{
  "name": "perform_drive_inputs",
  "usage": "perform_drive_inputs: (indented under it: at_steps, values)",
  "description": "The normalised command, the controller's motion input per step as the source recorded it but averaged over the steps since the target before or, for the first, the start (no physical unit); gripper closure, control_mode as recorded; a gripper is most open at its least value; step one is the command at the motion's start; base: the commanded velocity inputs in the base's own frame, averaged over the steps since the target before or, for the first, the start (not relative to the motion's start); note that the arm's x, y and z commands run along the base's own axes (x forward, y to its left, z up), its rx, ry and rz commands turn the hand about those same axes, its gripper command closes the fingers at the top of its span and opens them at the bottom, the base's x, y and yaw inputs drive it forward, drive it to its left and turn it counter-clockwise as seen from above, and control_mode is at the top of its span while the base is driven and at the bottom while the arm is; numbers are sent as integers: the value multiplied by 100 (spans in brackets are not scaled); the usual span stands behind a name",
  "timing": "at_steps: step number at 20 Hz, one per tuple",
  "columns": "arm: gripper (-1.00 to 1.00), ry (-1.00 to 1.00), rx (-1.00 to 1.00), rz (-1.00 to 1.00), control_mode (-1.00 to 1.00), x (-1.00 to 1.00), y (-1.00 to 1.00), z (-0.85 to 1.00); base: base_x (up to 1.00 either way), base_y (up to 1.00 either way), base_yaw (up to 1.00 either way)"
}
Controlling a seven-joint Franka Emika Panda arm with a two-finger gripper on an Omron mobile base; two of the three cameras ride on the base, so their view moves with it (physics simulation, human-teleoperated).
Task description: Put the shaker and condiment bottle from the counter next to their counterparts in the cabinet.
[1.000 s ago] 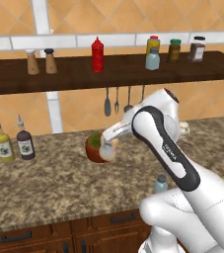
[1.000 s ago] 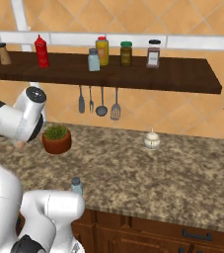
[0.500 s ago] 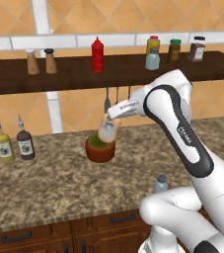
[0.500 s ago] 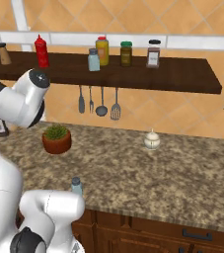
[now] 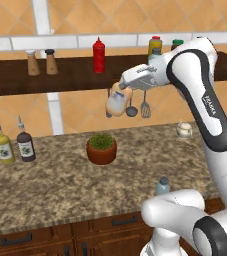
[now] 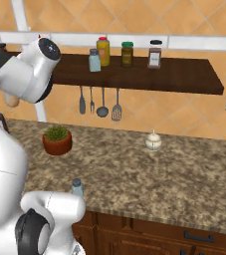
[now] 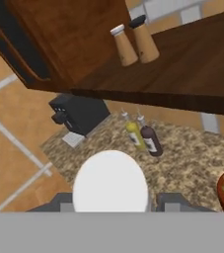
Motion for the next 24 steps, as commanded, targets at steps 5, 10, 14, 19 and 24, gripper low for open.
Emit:
perform_drive_inputs:
  at_steps: [5, 10, 14, 19, 24]
  values:
    - [100, -5, 0, 0, -100, -7, -6, 18, 0, 0, 0]
    - [100, -5, 0, 0, -100, 26, -58, 82, 0, 0, 0]
    - [100, -6, 0, -1, -100, 35, -64, 97, 0, 0, 0]
    - [100, -10, 0, -2, -100, 8, -7, 28, 0, 0, 0]
    - [100, 8, -8, -2, -100, 23, -15, 0, 0, 0, 0]
